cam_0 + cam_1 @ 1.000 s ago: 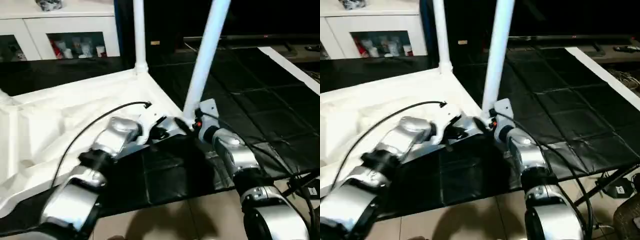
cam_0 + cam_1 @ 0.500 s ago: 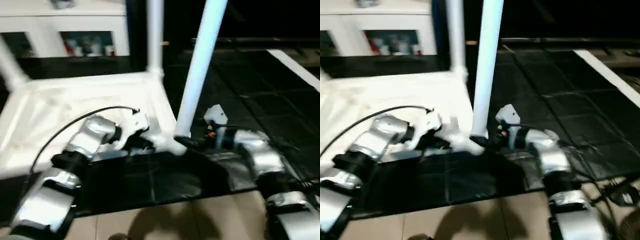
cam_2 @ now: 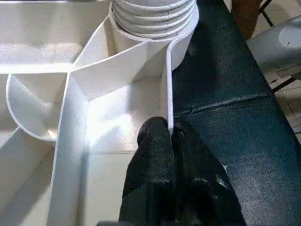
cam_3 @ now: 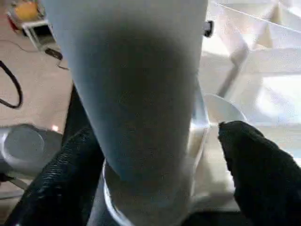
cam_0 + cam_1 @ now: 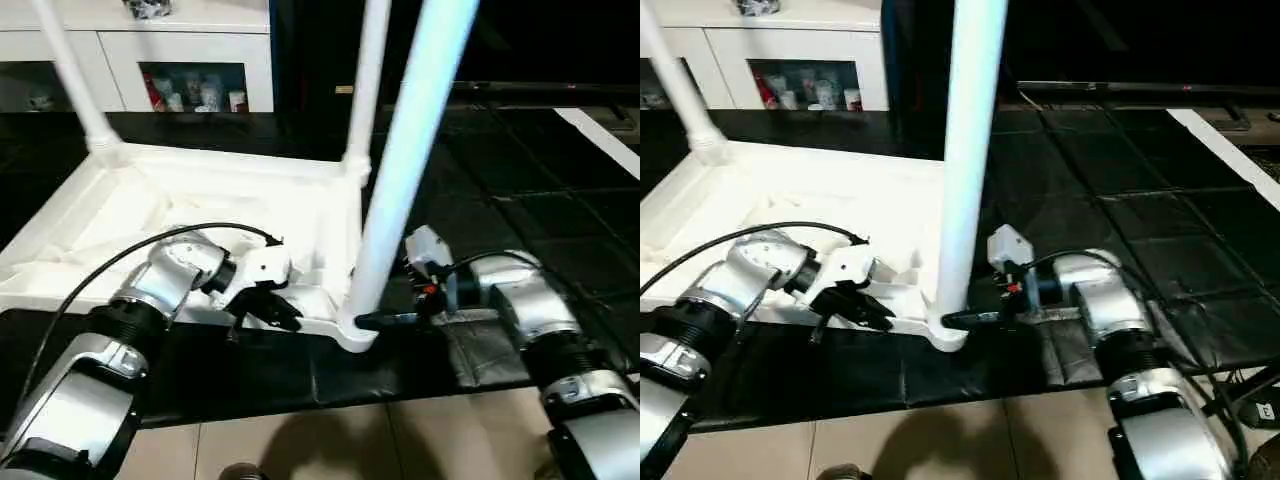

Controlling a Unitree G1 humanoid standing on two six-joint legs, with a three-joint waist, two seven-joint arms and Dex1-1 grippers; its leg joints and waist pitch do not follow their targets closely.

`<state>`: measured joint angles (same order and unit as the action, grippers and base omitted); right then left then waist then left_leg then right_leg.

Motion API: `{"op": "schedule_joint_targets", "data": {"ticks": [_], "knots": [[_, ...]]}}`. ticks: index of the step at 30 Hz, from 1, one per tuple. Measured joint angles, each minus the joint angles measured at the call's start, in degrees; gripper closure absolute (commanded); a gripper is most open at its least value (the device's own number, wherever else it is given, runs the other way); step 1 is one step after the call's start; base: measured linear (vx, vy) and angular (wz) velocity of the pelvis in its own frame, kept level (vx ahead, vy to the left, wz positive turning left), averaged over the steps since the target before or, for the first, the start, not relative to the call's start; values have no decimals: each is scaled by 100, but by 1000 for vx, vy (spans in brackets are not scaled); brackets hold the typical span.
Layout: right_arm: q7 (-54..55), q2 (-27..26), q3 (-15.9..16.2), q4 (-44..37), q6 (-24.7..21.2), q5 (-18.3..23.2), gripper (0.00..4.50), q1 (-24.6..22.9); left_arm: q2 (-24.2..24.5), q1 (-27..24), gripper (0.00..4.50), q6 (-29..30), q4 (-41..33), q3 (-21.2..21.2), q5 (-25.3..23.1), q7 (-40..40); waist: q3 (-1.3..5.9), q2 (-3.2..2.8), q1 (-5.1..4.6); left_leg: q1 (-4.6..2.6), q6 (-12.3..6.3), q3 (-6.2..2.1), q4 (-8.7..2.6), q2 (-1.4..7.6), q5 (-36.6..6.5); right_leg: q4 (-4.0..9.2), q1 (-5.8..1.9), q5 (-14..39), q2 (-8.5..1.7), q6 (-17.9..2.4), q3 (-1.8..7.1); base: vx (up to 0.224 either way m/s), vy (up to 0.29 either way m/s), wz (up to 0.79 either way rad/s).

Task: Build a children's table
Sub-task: Rotate leg to tighten

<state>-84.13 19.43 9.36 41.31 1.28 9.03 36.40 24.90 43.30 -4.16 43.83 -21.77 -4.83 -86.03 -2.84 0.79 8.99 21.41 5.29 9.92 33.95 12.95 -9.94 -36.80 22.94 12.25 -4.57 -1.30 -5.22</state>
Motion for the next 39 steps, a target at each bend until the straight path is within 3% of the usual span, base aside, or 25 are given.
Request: {"op": "schedule_joint_targets", "data": {"ticks": [20,30,39], "knots": [[-392,13,27,-6,-351,132,236,31,-98,44,450,-80,144,12,-25,39,1,2,72,-2,0,0,3,-1,0,-5,-1,0,-2,0,-1,0,0,0],[-339,45,4,-224,-401,133,246,-120,-171,51,450,111,184,57,-11,58,3,-6,94,-3,-1,-3,6,-10,0,-9,-3,0,-14,0,-1,0,0,0],[-48,19,-115,-648,-572,210,248,-446,-345,91,450,504,290,133,19,134,3,-52,109,-7,-8,-7,7,-18,5,-11,-13,0,-30,0,-7,0,0,0]]}}
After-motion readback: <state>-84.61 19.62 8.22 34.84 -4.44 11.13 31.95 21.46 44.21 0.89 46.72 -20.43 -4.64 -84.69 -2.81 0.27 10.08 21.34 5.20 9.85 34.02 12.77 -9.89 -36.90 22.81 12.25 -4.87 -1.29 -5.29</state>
